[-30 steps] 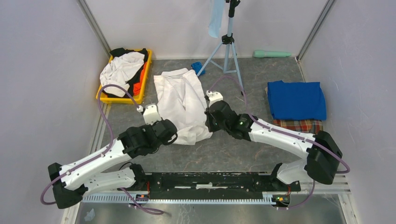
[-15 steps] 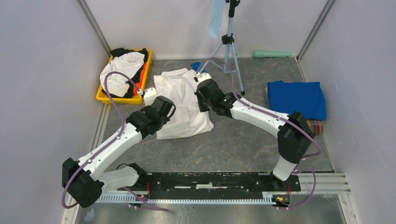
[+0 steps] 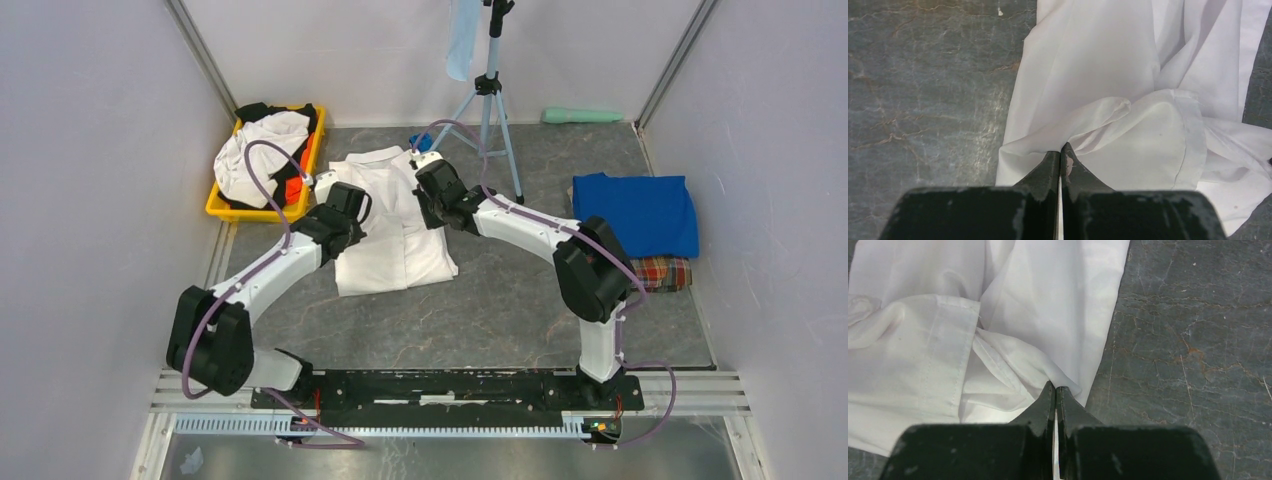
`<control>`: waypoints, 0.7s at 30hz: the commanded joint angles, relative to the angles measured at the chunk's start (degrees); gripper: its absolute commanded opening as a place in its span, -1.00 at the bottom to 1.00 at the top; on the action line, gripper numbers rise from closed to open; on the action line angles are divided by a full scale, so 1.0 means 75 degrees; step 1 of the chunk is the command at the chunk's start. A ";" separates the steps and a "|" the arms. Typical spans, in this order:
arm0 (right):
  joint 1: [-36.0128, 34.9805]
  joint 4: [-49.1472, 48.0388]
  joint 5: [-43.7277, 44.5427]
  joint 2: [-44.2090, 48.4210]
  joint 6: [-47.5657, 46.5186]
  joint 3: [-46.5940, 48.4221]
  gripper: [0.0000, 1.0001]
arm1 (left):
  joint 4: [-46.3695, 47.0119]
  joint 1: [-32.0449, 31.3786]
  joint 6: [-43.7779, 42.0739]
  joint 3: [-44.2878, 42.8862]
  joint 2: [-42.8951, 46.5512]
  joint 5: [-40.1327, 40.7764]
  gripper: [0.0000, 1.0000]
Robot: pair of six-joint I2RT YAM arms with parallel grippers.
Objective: Fold and stack the mixed laundry pile
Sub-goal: Fold the shirt.
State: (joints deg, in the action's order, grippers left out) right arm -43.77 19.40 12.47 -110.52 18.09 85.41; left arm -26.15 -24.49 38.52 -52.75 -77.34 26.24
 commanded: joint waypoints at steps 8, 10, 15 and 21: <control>0.0253 -0.0582 -0.0190 -0.0909 -0.0425 0.0636 -1.00 | 0.1487 0.0434 -0.0573 -0.0062 -0.1409 -0.0323 -0.95; 0.0283 -0.0614 -0.0209 -0.1049 -0.0415 0.0648 -1.00 | 0.1586 0.0461 -0.0573 -0.0061 -0.1587 -0.0355 -0.91; 0.0346 -0.0692 -0.0442 -0.1421 -0.0404 0.0771 -1.00 | 0.1581 0.0532 -0.0416 -0.0137 -0.1978 -0.0334 -0.80; 0.0399 -0.0699 -0.0648 -0.1541 -0.0443 0.1093 -0.94 | 0.0950 0.0547 -0.0314 -0.0466 -0.1703 -0.0034 -0.40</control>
State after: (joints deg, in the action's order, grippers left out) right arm -41.17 16.56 9.10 -122.43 15.92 90.24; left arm -17.37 -20.69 36.34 -52.95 -92.49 23.46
